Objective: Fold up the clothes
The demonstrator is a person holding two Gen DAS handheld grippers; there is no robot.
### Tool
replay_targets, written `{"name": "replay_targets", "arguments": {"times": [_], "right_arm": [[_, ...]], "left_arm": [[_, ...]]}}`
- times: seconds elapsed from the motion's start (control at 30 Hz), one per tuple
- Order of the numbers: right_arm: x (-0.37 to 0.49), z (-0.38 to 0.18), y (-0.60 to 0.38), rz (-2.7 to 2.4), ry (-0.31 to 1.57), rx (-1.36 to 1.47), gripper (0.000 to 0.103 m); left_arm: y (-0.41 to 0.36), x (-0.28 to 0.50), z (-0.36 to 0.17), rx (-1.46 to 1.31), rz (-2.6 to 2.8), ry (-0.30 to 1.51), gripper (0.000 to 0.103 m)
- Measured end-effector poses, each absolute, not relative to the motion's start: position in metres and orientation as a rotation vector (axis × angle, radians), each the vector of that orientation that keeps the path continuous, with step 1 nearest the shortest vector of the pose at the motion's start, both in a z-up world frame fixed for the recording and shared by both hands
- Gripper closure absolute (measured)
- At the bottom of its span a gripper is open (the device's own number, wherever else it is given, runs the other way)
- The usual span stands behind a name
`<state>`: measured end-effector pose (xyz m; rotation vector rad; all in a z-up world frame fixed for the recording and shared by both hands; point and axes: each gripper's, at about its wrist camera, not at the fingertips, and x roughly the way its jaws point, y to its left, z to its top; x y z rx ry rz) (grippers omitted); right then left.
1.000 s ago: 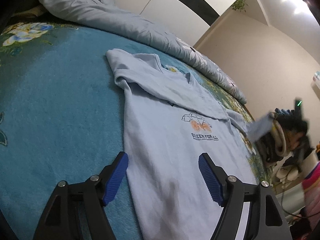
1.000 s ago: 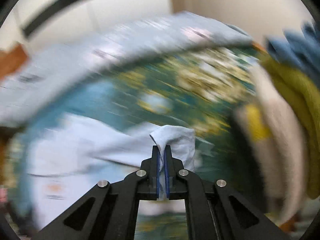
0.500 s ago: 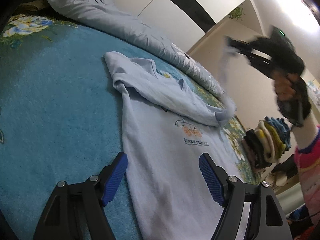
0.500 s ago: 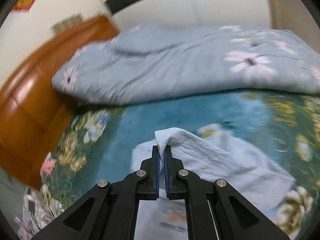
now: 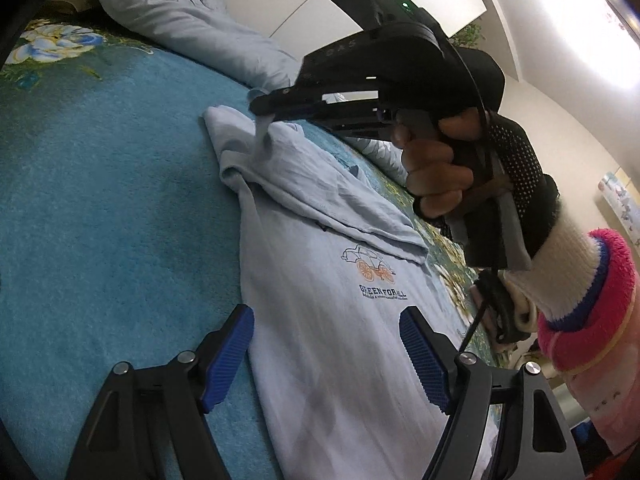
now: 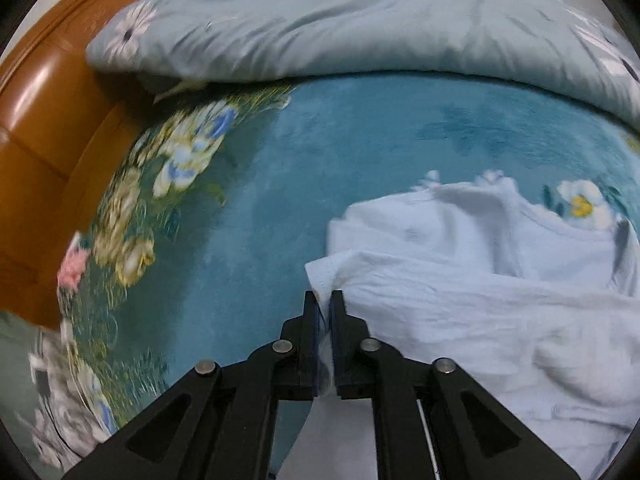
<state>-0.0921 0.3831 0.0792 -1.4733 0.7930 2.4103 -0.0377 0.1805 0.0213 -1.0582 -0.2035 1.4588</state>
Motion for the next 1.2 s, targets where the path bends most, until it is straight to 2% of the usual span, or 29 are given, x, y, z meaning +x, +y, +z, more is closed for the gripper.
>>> {"name": "replay_targets", "arguments": {"times": [0.07,0.13,0.2,0.3,0.43,0.6,0.77,0.93,1.13,1.2], "right_arm": [[-0.090,0.076,0.380,2.405,0.794,-1.499,0.091],[-0.077,0.082,0.381,2.420,0.845,-1.474,0.071],[-0.056,0.097,0.384,2.458,0.871,-1.410,0.065],[-0.010,0.118,0.390,2.480,0.876,-1.311,0.061],[0.087,0.119,0.399,2.417,0.815,-1.228,0.051],[0.221,0.084,0.415,2.178,0.872,-1.183,0.051],[0.326,0.049,0.409,2.040,1.030,-1.124,0.051],[0.369,0.034,0.375,2.130,1.135,-0.988,0.046],[0.382,0.030,0.340,2.267,1.182,-0.926,0.046],[0.387,0.025,0.337,2.296,1.283,-0.908,0.046]], "left_arm": [[0.181,-0.038,0.021,-1.060,1.455,-0.207,0.024],[0.183,-0.041,0.020,-1.063,1.450,-0.215,0.024],[0.183,-0.042,0.020,-1.066,1.445,-0.223,0.024],[0.183,-0.044,0.018,-1.071,1.438,-0.234,0.024],[0.181,-0.048,0.017,-1.078,1.414,-0.277,0.024],[0.172,-0.045,0.022,-1.114,1.438,-0.271,0.024],[0.155,-0.017,0.022,-1.206,1.458,-0.140,0.024],[0.122,0.013,0.028,-1.251,1.419,0.011,0.023],[0.093,0.035,0.022,-1.380,1.272,0.016,0.022],[0.089,0.040,0.023,-1.409,1.238,0.003,0.021]]}}
